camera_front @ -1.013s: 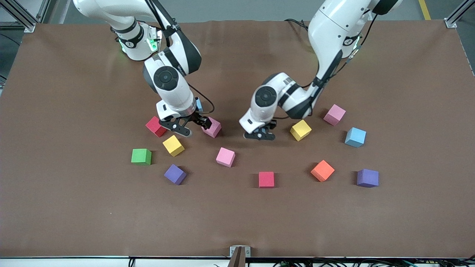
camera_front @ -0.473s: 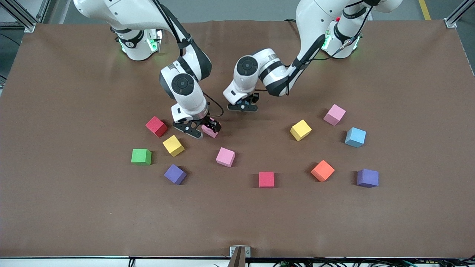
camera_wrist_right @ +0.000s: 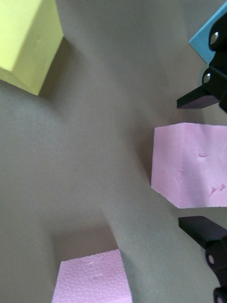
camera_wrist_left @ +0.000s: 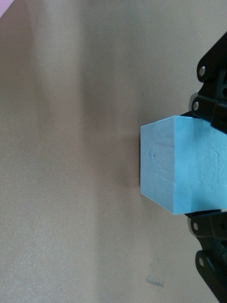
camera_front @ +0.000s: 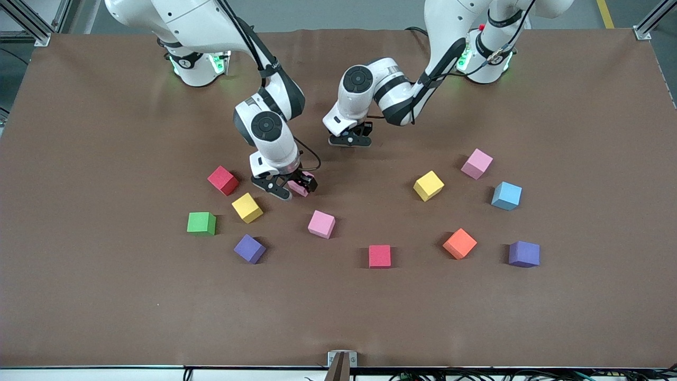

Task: Arrange 11 blocks into digit 3

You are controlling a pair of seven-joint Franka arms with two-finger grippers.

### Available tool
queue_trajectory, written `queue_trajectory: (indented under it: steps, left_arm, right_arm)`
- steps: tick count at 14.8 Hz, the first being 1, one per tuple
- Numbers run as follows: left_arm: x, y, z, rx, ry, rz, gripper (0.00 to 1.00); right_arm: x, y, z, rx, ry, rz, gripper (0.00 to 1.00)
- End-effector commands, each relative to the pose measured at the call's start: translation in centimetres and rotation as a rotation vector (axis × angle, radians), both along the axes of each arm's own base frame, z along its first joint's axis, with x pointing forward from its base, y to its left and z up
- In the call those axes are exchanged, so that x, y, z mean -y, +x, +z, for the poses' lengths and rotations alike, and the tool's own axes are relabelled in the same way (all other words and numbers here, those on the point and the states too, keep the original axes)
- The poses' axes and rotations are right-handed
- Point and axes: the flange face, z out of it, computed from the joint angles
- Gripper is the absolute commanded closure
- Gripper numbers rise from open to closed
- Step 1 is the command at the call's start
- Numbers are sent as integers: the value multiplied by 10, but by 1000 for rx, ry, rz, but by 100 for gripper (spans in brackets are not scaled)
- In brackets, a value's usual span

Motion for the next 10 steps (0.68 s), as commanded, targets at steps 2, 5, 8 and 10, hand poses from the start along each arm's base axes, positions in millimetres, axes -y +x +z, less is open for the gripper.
queue_trajectory:
  steps: [2,5,8,10]
  left_arm:
    - [1,-7,8,37,28,-30,47]
    - [0,0,9,49,54,-37,48]
    - [5,8,12,52,45,8,48]
    - [9,10,11,47,43,54,48]
  right_arm:
    - [-8,-8,-1,-1,3,-45,8]
    - [-10,-11,-2,-5,1,-74,32]
    - [-4,-11,-1,-14,-3,-139,93]
    - [-1,-10,2,-20,-3,-199,100]
